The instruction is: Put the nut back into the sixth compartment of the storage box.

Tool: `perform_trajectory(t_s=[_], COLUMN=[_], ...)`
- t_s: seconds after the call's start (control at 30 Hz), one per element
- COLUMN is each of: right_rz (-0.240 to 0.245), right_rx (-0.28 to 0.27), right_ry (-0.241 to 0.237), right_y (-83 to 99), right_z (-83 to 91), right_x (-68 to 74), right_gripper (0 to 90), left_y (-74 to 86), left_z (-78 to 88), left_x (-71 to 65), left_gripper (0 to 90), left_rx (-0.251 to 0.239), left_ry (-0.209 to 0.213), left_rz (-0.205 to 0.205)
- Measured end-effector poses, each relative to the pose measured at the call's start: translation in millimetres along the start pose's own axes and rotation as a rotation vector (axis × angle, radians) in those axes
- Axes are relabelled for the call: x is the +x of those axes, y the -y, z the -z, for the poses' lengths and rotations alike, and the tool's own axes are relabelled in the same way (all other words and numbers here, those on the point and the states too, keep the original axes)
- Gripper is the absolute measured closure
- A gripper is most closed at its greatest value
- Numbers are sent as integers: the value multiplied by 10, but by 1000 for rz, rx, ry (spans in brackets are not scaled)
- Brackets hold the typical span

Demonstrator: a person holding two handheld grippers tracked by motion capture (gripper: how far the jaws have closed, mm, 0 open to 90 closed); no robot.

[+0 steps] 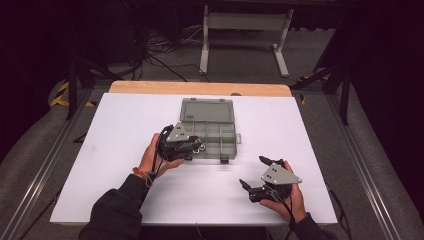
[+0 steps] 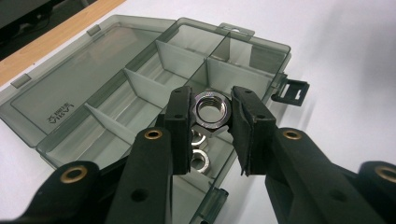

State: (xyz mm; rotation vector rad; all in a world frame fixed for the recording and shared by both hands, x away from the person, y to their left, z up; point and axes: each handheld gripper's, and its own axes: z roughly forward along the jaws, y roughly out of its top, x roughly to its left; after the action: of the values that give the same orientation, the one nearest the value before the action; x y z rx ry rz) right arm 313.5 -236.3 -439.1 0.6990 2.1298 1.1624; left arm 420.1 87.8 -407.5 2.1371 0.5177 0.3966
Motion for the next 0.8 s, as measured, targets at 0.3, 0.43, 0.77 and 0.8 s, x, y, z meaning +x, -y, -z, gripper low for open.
perform_trajectory(t_s=[0.3,0.43,0.77,0.8], right_rz=[-4,-1,-5,-4], right_rx=[0,0,2,2], right_ry=[7,5,5,5], right_y=[23,19,30,30], right_z=[48,40,48,48], right_x=[1,3,-9,-9], right_gripper=[56,56,56,56], left_y=[15,27,57,57], left_z=[-136,-200,-320,-332], left_x=[44,51,66,63], left_gripper=[699,699,699,699], left_rx=[33,49,85,86], left_ry=[0,5,9,11], left_rz=[12,14,24,25])
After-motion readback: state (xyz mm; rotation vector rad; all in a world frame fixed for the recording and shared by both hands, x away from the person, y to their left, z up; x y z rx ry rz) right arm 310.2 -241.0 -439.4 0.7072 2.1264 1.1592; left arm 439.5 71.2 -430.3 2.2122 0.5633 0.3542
